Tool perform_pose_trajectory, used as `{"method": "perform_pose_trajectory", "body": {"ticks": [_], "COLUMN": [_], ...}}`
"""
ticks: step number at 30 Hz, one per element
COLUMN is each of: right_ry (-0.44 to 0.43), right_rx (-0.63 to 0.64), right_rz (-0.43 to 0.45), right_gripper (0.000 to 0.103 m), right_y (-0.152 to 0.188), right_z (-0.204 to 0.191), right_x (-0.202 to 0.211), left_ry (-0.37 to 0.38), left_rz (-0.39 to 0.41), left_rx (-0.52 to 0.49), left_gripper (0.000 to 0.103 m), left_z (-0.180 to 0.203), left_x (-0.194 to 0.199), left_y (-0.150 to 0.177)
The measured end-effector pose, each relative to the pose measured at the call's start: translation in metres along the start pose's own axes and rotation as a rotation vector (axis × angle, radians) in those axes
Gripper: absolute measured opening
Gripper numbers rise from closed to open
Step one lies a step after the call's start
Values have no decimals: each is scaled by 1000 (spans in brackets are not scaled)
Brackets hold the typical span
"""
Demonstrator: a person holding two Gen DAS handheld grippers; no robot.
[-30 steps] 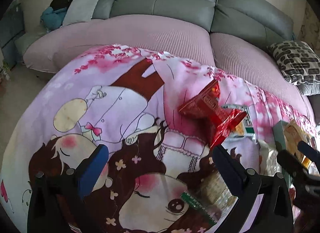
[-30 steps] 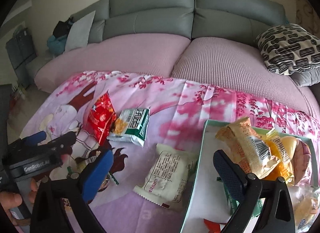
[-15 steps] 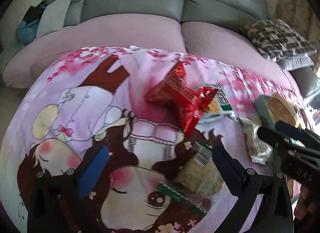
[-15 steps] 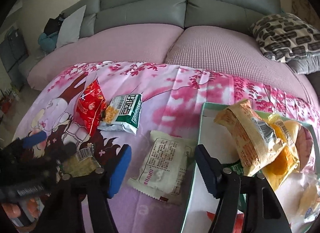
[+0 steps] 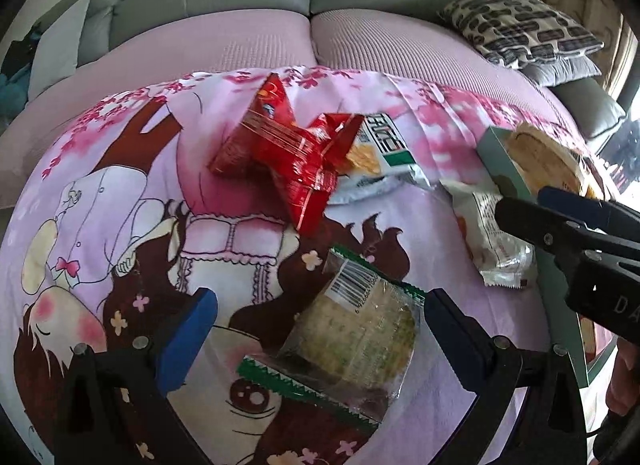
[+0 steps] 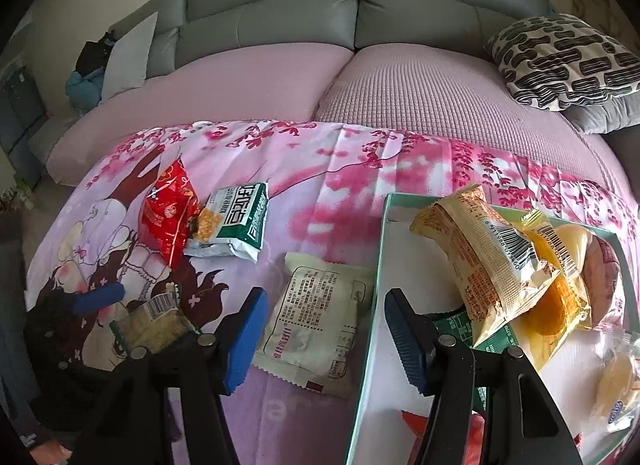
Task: Organize snacks
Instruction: 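Grasp the clear-wrapped cake with the left tool while the right tool grasps the white packet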
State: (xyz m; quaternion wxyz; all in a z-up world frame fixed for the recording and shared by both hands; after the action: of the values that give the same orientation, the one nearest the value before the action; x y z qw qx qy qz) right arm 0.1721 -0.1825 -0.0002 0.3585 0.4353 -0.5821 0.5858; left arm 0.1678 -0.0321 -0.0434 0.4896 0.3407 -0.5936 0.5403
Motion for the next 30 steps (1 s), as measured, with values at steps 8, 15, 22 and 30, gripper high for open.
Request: {"method": "perform_pose_trajectory", "body": {"ticks": [8, 15, 22, 30], "right_ry": [23, 20, 70, 138], "right_rx": [20, 57, 65, 59], "right_rz": [-2, -1, -51, -67], "right_gripper": [64, 64, 64, 64], "right_y": [1, 1, 2, 0], "right_z": [-7, -20, -25, -26], "right_x": [-1, 2, -14, -22], "left_ry": [-35, -79, -78, -41], "left_rz": [0, -1, 1, 16], "left_rx": [72, 170, 210, 234], "left_gripper": [103, 103, 103, 103], "left_z": [-22, -52, -63, -69], "left_x": [3, 7, 10, 14], "left_y": [0, 2, 4, 3]}}
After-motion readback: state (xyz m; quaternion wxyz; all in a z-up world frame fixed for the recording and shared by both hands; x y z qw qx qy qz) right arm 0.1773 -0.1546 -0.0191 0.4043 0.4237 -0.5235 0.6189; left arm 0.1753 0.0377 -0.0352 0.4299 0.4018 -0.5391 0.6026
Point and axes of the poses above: each gripper's, at about its wrist camera, not at the fingertips, and x roughly against the way its jaws point, z to its right, y to its underside, the point moved 5 cm from there along -x, roughly the way its jaws point, and after that the axes turned 14 degrees about -z, right-handed, at the moved point
